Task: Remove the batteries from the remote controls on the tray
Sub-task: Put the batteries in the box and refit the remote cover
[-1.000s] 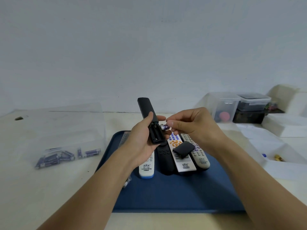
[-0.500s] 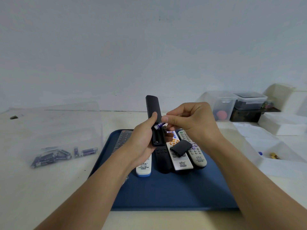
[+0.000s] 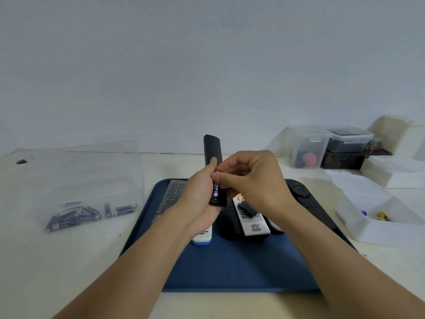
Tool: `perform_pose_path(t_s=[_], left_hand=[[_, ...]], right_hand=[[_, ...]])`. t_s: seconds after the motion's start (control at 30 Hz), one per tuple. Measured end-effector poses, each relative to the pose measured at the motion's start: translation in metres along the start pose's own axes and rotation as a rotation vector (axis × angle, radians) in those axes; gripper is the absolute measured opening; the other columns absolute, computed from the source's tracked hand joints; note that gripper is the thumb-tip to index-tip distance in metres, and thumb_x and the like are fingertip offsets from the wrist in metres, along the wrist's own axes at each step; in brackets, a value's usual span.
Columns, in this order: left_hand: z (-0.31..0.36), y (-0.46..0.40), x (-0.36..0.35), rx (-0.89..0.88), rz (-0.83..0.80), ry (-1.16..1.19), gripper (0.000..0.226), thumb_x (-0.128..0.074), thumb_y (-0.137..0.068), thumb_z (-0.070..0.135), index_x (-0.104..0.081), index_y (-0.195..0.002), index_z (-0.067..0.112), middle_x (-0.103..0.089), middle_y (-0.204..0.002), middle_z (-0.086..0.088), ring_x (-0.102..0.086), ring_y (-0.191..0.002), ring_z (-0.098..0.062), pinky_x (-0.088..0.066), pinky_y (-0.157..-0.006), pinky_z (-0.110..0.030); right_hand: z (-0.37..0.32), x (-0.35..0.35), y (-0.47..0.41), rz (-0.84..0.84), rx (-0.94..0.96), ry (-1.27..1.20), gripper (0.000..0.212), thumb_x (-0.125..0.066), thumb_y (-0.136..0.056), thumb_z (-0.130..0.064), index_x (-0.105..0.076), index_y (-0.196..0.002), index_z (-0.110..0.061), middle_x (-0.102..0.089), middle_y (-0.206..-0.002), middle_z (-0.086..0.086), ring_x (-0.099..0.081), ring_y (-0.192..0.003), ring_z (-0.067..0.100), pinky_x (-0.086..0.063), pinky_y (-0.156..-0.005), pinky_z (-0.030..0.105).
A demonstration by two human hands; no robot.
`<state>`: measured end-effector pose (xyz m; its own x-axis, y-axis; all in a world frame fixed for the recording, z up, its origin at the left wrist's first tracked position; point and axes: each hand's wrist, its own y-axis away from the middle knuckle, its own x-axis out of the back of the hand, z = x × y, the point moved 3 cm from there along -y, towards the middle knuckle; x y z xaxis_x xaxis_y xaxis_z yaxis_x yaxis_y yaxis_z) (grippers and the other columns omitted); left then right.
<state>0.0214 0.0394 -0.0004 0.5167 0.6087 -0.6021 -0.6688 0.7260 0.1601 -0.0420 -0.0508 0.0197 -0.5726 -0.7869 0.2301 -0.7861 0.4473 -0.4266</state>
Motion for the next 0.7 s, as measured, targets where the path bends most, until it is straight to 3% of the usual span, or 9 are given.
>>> perform_pose_path(t_s=[0.13, 0.23, 0.33, 0.47, 0.6, 0.7], left_hand=[[0.0, -0.001, 0.004, 0.033, 0.084, 0.027, 0.043, -0.044, -0.107, 0.033, -0.062, -0.123, -0.002, -0.07, -0.122, -0.022, -0.07, -0.113, -0.028, -0.058, -0.089, -0.034], [-0.001, -0.001, 0.006, 0.061, 0.119, 0.034, 0.042, -0.045, -0.107, 0.035, -0.063, -0.122, 0.001, -0.072, -0.118, -0.02, -0.071, -0.109, -0.028, -0.055, -0.096, -0.037], [-0.002, 0.0, 0.007, 0.05, 0.134, 0.023, 0.04, -0.045, -0.107, 0.037, -0.064, -0.119, 0.004, -0.077, -0.098, -0.016, -0.075, -0.089, -0.025, -0.058, -0.083, -0.037], [-0.001, 0.0, 0.007, 0.028, 0.135, 0.033, 0.038, -0.043, -0.108, 0.036, -0.061, -0.118, 0.005, -0.077, -0.078, -0.011, -0.076, -0.069, -0.02, -0.056, -0.072, -0.035], [0.004, -0.002, 0.011, 0.021, 0.172, 0.026, 0.037, -0.044, -0.107, 0.038, -0.062, -0.112, 0.006, -0.076, -0.074, -0.009, -0.075, -0.067, -0.019, -0.057, -0.067, -0.033], [0.013, -0.003, 0.019, 0.016, 0.197, 0.037, 0.039, -0.045, -0.107, 0.039, -0.063, -0.11, 0.004, -0.077, -0.08, -0.009, -0.076, -0.073, -0.021, -0.059, -0.064, -0.032]], right_hand=[[0.003, -0.006, 0.002, 0.034, 0.036, 0.091, 0.006, -0.082, -0.079, -0.007, -0.078, -0.08, -0.011, -0.076, -0.071, 0.002, -0.074, -0.068, 0.016, -0.063, -0.066, 0.036], [0.003, -0.009, 0.001, 0.035, 0.053, 0.16, 0.004, -0.082, -0.08, -0.009, -0.079, -0.082, -0.011, -0.076, -0.073, -0.001, -0.073, -0.069, 0.011, -0.062, -0.069, 0.03], [0.001, -0.013, 0.002, 0.024, 0.088, 0.246, 0.004, -0.081, -0.08, -0.01, -0.079, -0.083, -0.013, -0.076, -0.076, -0.003, -0.072, -0.07, 0.008, -0.06, -0.072, 0.028], [-0.002, -0.017, 0.002, 0.014, 0.193, 0.411, 0.005, -0.079, -0.081, -0.011, -0.078, -0.082, -0.016, -0.068, -0.086, 0.0, -0.068, -0.077, 0.015, -0.057, -0.077, 0.037], [-0.001, -0.025, 0.005, -0.056, 0.26, 0.5, 0.008, -0.072, -0.089, -0.014, -0.078, -0.094, -0.012, -0.06, -0.094, -0.002, -0.058, -0.081, 0.011, -0.048, -0.076, 0.024], [0.0, -0.036, 0.011, -0.087, 0.376, 0.663, 0.019, -0.062, -0.097, -0.024, -0.074, -0.104, -0.012, -0.054, -0.099, -0.003, -0.046, -0.095, 0.014, -0.045, -0.08, 0.03]])
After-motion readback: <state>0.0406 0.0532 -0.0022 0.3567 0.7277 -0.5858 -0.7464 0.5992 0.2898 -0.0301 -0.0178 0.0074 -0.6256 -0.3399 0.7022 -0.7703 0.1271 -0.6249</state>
